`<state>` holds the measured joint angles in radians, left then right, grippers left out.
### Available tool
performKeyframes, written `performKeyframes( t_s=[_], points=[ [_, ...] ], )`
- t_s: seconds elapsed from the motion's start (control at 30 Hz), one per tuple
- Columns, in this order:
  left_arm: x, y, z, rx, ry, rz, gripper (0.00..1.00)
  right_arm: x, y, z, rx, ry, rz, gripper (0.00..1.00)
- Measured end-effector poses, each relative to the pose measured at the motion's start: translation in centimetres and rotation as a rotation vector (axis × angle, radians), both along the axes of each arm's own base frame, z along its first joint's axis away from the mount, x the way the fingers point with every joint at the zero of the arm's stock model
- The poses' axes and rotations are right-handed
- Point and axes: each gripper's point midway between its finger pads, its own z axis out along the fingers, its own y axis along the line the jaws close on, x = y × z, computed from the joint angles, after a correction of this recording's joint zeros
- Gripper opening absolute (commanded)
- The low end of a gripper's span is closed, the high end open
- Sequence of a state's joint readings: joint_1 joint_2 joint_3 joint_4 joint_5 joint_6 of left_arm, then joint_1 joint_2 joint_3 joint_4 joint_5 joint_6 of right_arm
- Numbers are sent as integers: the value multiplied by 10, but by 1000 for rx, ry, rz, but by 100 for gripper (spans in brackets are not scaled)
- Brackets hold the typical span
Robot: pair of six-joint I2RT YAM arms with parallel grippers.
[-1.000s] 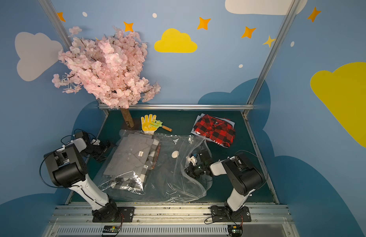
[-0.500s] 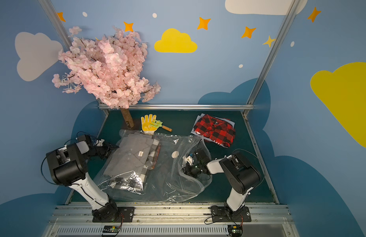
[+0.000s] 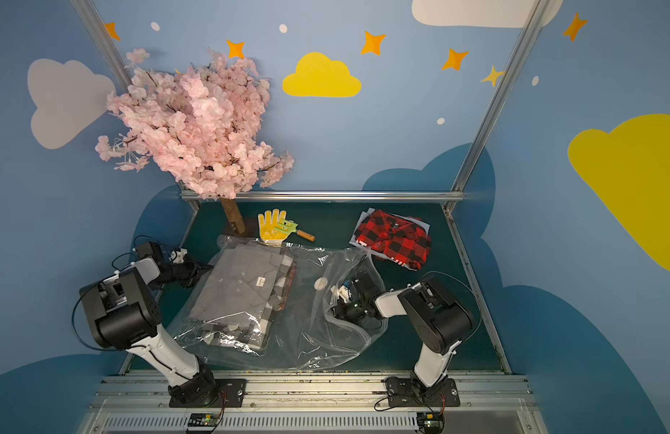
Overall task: Take the shirt out of the vacuum bag
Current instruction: Adjust the vacuum bag at the center of the board.
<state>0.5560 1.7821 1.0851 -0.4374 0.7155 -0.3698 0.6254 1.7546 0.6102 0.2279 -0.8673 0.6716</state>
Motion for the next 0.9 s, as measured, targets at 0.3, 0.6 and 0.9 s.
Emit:
performKeyframes(
  t_s=[0.3, 0.6, 0.9],
  points=[
    [-2, -12, 34, 7, -72, -6, 7, -2, 10, 1, 17, 0, 31, 38],
    [0, -45, 69, 47, -150, -86, 3, -3, 12, 3, 33, -13, 37, 40],
    [-10, -46, 52, 98, -89, -85, 3, -5, 9, 3, 27, -25, 31, 40]
  ],
)
